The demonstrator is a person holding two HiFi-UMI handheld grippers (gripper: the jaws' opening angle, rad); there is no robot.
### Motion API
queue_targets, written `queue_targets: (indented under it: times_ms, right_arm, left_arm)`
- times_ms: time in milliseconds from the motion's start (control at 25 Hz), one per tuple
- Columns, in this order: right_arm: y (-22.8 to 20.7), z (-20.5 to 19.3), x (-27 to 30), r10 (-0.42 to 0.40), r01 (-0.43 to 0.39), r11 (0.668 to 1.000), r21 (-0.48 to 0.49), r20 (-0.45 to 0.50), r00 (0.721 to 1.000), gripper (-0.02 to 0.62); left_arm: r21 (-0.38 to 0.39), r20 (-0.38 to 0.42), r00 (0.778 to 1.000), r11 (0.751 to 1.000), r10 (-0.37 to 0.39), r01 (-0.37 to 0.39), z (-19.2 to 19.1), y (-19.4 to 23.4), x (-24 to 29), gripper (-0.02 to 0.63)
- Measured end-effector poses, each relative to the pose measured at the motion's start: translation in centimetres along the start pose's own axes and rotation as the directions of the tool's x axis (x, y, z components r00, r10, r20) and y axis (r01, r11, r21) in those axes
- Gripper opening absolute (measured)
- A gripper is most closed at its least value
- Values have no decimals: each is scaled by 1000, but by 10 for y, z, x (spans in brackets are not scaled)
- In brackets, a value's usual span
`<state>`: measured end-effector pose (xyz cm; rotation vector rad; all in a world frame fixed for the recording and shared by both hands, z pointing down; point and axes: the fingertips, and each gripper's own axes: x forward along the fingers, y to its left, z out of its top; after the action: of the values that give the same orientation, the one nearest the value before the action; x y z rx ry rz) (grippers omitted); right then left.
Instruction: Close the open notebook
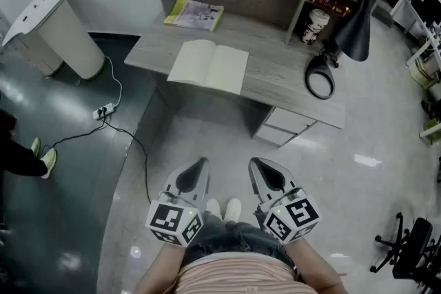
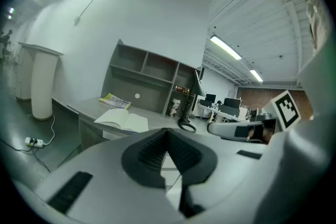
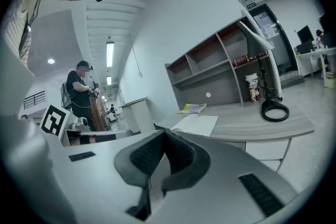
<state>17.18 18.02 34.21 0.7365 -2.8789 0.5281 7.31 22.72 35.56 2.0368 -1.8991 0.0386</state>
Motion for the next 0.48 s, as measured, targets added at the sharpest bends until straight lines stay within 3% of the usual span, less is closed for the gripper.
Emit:
queue_targets:
  times_ms: [320, 480]
  right_arm:
    - [-9, -1, -4, 3, -3, 1000, 13, 8, 1000, 9]
    - [-15, -6, -5, 8, -9, 998, 66, 9, 1000, 9]
  left_arm:
    - [3, 1, 1000, 1000, 4, -4, -2, -4, 6, 11]
    - [4, -7, 1000, 1000, 9, -9, -4, -4, 9, 11]
